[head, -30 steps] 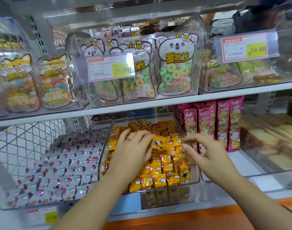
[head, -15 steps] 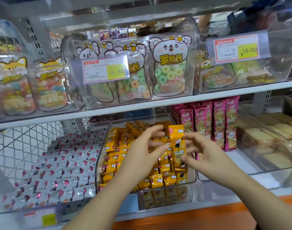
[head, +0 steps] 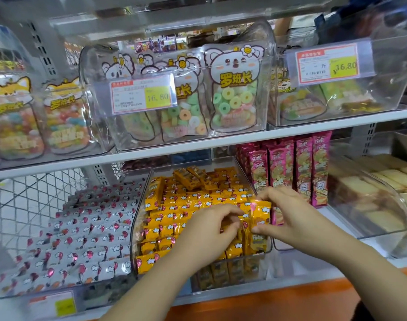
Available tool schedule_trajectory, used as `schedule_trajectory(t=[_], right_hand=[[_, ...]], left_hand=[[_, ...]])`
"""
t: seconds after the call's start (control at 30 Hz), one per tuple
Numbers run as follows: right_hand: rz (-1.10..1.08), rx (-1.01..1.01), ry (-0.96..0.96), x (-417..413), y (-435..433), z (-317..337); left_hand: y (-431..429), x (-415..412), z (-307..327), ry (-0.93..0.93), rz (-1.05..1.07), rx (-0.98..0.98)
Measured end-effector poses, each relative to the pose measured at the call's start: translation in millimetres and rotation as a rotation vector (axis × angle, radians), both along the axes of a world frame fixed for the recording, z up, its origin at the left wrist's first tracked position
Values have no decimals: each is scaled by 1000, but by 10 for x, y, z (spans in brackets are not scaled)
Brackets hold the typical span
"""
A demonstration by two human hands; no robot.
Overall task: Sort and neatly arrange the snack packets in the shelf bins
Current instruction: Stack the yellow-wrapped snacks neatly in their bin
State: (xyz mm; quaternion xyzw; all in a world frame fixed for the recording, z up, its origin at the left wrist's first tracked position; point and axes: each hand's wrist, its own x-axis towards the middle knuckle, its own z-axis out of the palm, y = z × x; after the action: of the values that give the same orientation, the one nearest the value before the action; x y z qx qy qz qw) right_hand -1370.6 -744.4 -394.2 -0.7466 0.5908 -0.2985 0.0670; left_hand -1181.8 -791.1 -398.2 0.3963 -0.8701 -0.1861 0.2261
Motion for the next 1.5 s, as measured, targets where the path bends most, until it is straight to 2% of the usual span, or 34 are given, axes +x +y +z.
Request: schedule_trajectory(t=[0.17,0.3,0.4,0.5,0.57,0.67,0.73,0.87,0.93,1.03,1.13,1.2,1.27,1.37,1.5], right_hand=[[2,109,383,58,14,-11],[-51,159,521,114,62,-28],[-84,156,564,165,42,-54],[-73,137,577,212,21,-97],[-66,90,553,201,10,-143],[-40,-111,419,125,-24,-262],[-45,-211,429,97,-56,-358],[-7,-206,507,151,-32,-389],[39,-149,401,145,6,-391],[70,-20,66,147,40,-380],[-2,-97,-222,134,12,-311],[-42,-145,-345,137,-22,-289],[-59,-176,-352,168,-56,-288],[-79,-182,-349,202,-113,-302],[-88,-158,-351,180,-145,-300]], left_hand=[[-122,-4,-52,-173,30,-190],[-205,-117,-69,-327,-18,-171],[-246,-200,-67,-403,-37,-88],[-258,-253,-45,-350,-45,-35],[-269,-246,-53,-266,-66,-44],[-295,-172,-67,-210,-88,-97],[-298,-127,-78,-208,-102,-120],[-270,-116,-102,-255,-122,-118],[-254,-102,-111,-218,-121,-104],[-211,11,-117,-73,-48,-83],[-263,162,-67,41,123,-152],[-367,206,-25,68,231,-192],[-500,189,5,14,325,-230],[-738,121,-16,-188,367,-298],[-978,8,-68,-378,351,-240]])
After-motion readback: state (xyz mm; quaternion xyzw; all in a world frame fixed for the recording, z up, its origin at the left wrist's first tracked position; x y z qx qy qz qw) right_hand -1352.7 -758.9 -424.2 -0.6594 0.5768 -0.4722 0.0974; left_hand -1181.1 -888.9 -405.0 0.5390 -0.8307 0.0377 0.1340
